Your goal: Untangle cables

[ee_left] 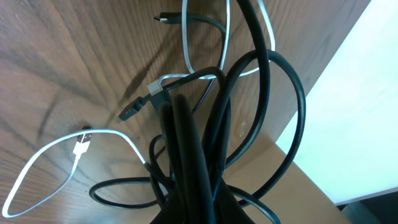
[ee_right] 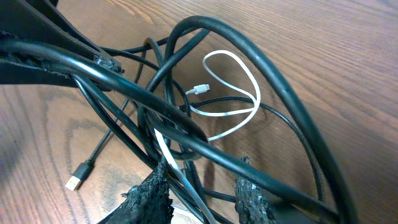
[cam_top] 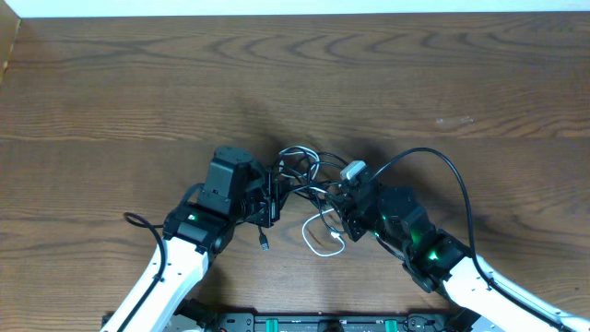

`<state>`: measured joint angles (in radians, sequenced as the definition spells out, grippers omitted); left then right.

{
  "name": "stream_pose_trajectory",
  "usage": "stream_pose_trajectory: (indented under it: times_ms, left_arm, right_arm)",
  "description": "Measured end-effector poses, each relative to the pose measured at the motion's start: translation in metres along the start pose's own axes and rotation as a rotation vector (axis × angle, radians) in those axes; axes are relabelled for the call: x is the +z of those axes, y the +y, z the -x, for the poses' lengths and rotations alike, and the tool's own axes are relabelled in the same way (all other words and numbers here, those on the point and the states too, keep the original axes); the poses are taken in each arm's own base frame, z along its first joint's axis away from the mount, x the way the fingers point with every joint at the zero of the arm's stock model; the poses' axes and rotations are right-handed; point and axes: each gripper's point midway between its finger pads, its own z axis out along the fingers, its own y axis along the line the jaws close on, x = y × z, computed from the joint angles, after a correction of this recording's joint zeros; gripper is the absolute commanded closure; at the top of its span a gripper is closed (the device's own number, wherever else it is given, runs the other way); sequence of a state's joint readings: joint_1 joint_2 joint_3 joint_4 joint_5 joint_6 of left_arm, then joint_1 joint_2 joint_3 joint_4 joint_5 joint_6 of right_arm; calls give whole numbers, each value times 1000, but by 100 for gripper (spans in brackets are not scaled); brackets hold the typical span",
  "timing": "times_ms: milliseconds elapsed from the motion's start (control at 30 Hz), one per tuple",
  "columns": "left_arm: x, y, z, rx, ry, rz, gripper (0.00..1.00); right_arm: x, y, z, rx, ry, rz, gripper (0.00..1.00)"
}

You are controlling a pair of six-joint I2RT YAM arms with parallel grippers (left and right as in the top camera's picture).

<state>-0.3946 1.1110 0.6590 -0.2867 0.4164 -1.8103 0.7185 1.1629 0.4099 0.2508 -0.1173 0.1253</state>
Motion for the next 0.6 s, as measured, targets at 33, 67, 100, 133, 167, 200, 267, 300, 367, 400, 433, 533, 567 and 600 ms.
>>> stream_pose_trajectory:
  times_ms: [33,67,100,133,167,200,267,300,367,400,433,533,567,600]
  left_arm:
    - [0,0,0,1,1,0,92]
    - [0,0,0,1,1,1,92]
    - [0,0,-1,1,2,1,92]
    - [0,0,-1,2,2,-1,92]
    - [0,-1,-1,3,3,-3,92]
    - [0,-1,-1,4,4,-5,92]
    - [0,-2,-2,5,7,-6,92]
    - [0,-2,-2,6,9,-8,92]
    - [0,-4,-4,12,14,-17,92]
    - [0,-5,-6,16,20,-21,92]
    - [0,-6,-7,17,26,-23,92]
    - [0,-6,-9,19,38,-23,92]
    - [0,-6,-9,19,38,-22,92]
    - [0,-6,-9,19,38,-22,92]
  right_arm:
    - [0,0,0,0,0,3,66]
    - [0,1,0,0,1,5,65]
    - [0,1,0,0,1,7,64]
    - [0,2,0,0,1,9,65]
    - [0,2,0,0,1,10,64]
    - [0,2,0,0,2,11,65]
    - [0,2,-1,0,4,14,68]
    - [0,2,-1,0,5,14,69]
    - [0,3,-1,1,6,16,74]
    - [0,3,-2,-1,7,17,78]
    - [0,3,-2,-1,8,17,81]
    - [0,3,-2,1,9,17,93]
    - [0,3,-2,1,9,17,98]
    - [0,3,-2,1,9,18,99]
